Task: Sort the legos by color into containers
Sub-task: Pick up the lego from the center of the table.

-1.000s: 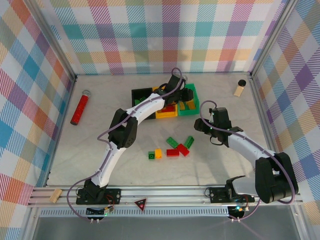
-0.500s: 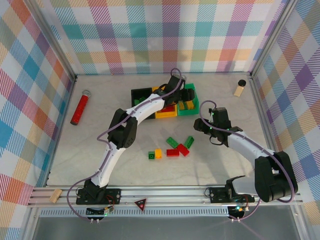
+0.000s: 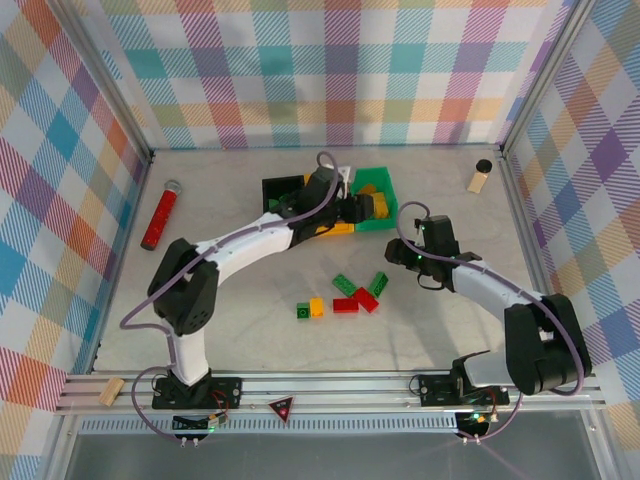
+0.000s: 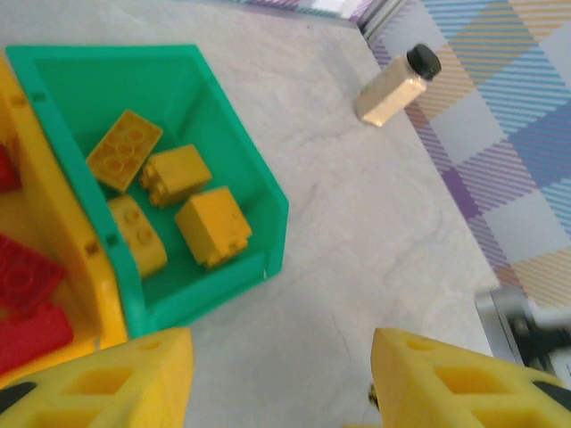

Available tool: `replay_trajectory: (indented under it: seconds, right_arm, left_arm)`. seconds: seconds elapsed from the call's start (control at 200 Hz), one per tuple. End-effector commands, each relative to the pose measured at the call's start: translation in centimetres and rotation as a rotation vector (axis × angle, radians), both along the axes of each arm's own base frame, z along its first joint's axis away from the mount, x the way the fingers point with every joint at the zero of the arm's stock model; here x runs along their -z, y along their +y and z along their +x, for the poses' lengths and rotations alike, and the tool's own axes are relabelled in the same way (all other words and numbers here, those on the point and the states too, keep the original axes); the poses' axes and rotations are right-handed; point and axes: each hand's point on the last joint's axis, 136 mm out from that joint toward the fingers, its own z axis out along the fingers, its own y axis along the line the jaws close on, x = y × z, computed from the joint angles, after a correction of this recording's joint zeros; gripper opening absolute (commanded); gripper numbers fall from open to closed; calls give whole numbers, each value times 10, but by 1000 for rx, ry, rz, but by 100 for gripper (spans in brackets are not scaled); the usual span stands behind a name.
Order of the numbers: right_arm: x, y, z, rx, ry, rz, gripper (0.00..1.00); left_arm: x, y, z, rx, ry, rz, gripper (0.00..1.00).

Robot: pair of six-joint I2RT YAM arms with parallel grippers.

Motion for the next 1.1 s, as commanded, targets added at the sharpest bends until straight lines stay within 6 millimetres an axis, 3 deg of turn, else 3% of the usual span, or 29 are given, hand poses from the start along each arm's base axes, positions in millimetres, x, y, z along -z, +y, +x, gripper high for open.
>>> replay_trajectory:
  seconds: [0.0, 0.205, 0.45, 0.635, 0.825, 1.095]
  right_arm:
    - [-3, 7, 4, -12, -10, 43, 66]
    - [5, 5, 6, -6, 9, 21, 66]
    - [13, 7, 5, -20, 38, 18, 66]
    - [22, 8, -4, -43, 130, 4, 66]
    - [10, 17, -25, -63, 210, 41, 67]
    - [19, 30, -53, -62, 317, 30, 69]
  left_arm:
    - [4, 15, -19, 3, -29, 27, 55]
    - [42, 63, -62, -61, -50, 99, 55]
    - [80, 107, -94, -119, 23, 175, 55]
    - [89, 124, -112, -130, 43, 182, 55]
    - [93, 142, -125, -163, 34, 166, 55]
    - [95, 159, -136, -179, 19, 176, 55]
